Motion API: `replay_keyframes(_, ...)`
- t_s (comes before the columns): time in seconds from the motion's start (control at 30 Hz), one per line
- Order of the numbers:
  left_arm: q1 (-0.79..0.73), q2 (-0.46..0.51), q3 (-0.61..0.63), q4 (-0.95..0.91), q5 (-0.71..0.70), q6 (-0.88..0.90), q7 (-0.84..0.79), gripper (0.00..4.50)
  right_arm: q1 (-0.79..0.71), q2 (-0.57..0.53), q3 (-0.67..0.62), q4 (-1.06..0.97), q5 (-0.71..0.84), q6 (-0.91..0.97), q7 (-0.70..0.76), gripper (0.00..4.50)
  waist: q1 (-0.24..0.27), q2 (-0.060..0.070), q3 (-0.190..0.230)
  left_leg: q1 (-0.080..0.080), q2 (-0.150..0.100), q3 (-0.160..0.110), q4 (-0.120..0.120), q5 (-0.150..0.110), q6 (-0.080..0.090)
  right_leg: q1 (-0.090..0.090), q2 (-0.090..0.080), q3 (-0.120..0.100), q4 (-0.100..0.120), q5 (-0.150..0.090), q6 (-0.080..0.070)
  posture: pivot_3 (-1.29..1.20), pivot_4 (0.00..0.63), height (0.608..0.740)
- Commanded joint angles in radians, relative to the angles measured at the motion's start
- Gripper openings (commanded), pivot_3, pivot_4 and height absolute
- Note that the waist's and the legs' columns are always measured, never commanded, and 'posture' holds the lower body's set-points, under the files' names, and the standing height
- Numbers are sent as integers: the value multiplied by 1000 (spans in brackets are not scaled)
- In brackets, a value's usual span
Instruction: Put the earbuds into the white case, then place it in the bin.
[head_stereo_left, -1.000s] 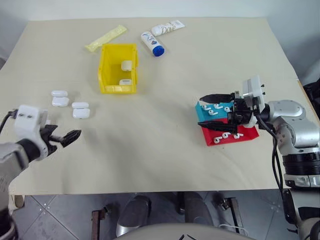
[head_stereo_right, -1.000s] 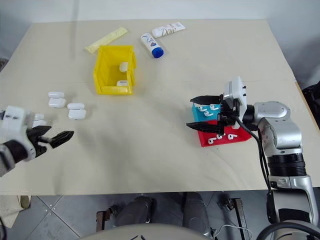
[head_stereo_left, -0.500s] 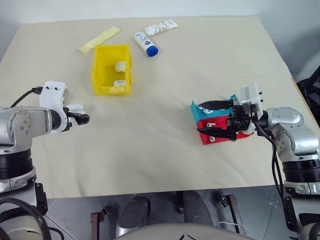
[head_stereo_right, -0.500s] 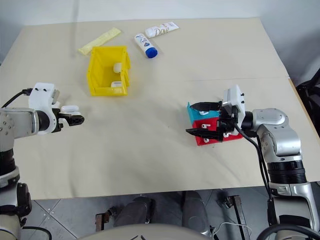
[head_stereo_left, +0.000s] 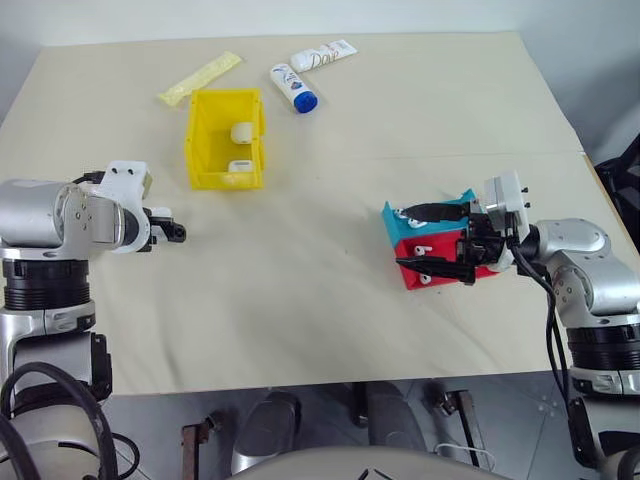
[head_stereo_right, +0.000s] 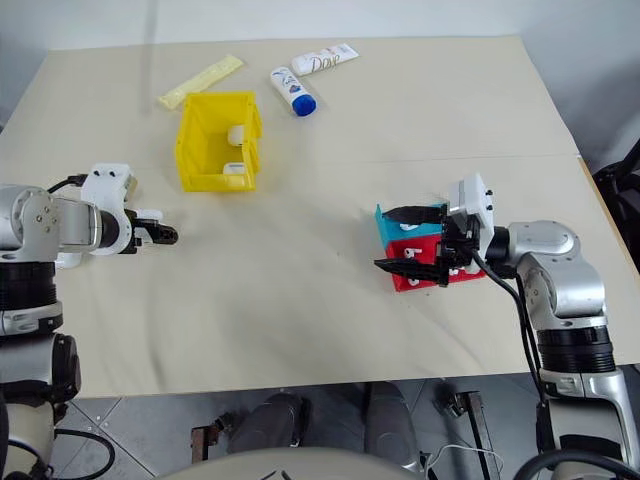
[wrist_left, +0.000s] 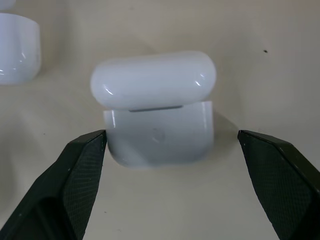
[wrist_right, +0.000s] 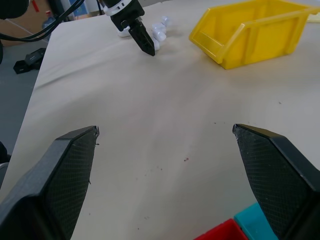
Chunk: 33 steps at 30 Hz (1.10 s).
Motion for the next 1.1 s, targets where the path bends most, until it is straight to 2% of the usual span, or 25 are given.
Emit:
replay_keyframes(0.03,-42,-4,-15,59,52,-38,-23,4427,-4,-5,-26,-27,16,-18,2,4500,0,0,0,0,0,0,0,0,0,0,0,0,0,0,0,0,150,740)
replay_keyframes(0.27,-109,-10,-73,183,100,-33,-83,4427,-9,-5,-25,-17,11,-25,5,4500,3,0,0,1,-2,1,1,1,0,0,-1,-1,3,0,0,0,150,740)
replay_keyframes(0.5,-106,-16,-79,173,118,4,-106,4427,-7,-12,-27,-14,10,-30,4,4500,1,0,0,1,-2,1,1,1,1,0,-2,0,3,0,0,0,150,740)
replay_keyframes(0.83,-16,-18,27,108,122,4,-133,4427,-13,-12,-24,-17,8,-23,-3,4500,0,0,0,1,-2,1,1,1,1,0,-2,0,3,0,0,0,150,740)
replay_keyframes(1.1,25,-28,48,109,137,-3,-142,4427,-24,-15,-20,-7,6,-21,2,4500,-3,2,-1,1,-2,2,1,1,1,0,-1,1,3,0,0,0,150,740)
